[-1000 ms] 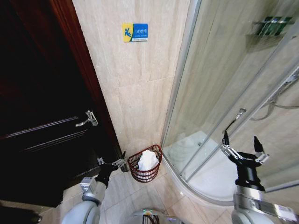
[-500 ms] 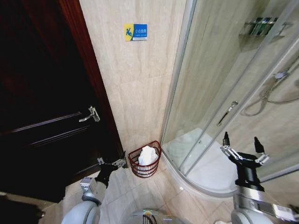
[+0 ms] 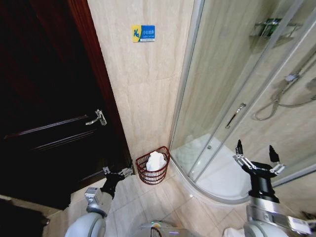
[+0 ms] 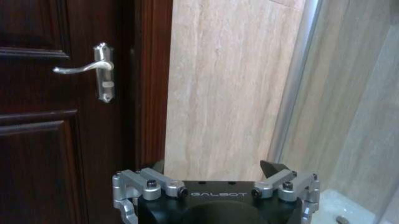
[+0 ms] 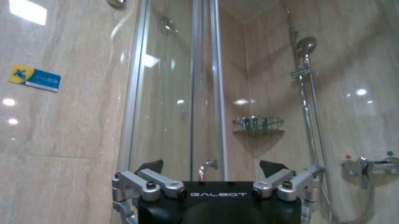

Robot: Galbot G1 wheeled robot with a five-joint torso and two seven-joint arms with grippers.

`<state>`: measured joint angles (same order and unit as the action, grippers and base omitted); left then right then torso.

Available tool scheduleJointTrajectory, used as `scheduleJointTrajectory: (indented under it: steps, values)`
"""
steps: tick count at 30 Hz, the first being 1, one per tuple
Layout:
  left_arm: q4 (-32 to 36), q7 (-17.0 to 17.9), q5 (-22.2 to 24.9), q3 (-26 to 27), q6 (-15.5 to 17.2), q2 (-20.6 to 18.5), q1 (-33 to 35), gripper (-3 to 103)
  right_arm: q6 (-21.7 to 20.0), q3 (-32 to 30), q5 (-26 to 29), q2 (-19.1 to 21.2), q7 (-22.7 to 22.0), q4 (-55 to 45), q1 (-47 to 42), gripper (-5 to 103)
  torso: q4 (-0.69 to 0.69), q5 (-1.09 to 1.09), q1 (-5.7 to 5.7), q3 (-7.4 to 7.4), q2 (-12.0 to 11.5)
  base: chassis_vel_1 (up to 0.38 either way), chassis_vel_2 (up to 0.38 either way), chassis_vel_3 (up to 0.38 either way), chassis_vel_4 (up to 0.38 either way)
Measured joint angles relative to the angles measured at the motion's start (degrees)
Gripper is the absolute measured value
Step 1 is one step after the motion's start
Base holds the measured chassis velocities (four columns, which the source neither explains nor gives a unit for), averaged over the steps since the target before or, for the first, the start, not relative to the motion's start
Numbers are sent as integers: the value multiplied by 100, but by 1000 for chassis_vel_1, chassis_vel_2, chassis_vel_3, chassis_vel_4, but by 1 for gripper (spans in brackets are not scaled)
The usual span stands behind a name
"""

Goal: Discard the used towel into the hamper.

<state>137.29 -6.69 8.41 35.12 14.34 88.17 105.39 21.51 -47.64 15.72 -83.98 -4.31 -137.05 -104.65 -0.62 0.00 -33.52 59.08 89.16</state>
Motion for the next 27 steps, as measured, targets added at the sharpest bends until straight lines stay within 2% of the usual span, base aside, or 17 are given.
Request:
scheduleJointTrajectory:
  steps: [27]
  values:
    - [0, 0, 0, 0, 0, 0, 0, 100, -15, 20, -1, 20, 5, 31, 66, 100, -1, 0, 2, 0, 1, 111, -113, -106, 108]
